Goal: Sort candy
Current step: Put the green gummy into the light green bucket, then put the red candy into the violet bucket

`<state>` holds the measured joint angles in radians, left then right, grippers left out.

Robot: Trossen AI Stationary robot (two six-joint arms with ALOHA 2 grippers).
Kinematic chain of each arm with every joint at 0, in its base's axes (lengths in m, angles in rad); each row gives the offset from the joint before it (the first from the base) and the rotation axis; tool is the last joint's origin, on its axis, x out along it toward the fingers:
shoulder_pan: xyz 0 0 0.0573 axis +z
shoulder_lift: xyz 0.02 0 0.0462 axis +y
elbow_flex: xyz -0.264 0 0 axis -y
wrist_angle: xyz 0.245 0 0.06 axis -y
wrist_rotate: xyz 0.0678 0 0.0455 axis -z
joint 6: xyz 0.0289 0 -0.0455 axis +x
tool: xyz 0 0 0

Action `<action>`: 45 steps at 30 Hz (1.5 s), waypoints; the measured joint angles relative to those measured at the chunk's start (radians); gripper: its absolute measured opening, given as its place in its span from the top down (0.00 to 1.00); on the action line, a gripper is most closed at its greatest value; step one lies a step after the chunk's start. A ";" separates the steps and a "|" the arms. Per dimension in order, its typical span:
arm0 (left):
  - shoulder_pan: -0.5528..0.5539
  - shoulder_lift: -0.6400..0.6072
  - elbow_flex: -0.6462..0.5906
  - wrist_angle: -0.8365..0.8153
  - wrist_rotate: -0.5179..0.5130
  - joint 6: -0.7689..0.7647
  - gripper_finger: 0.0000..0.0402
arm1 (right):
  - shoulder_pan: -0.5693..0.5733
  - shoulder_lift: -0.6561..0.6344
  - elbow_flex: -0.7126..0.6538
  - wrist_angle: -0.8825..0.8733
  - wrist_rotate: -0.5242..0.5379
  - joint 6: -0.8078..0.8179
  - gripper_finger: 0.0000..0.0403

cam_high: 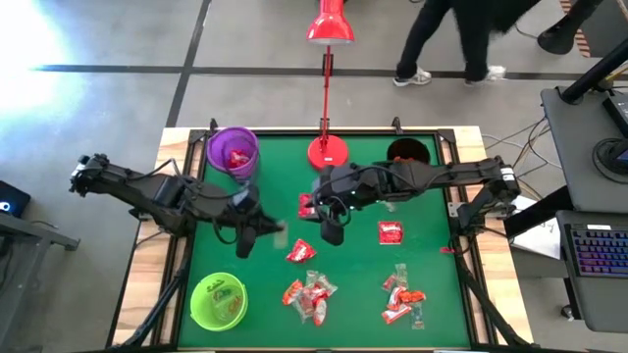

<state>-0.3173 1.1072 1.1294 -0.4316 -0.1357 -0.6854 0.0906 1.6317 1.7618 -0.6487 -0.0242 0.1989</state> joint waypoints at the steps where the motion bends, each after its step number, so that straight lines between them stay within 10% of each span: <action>1: -0.005 0.000 0.000 -0.031 0.047 -0.029 1.00 | 0.000 -0.003 0.000 -0.027 0.000 0.000 0.62; 27: -0.202 0.092 0.000 -0.523 0.632 -0.397 1.00 | -0.002 -0.008 0.000 -0.149 0.000 -0.017 0.63; 45: -0.208 0.152 0.003 -0.585 0.596 -0.282 0.74 | -0.043 -0.007 -0.002 -0.165 0.105 0.011 0.55</action>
<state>-0.5251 1.2595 1.1320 -1.0168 0.4601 -0.9675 0.0471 1.6245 1.7601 -0.8133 0.0813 0.2096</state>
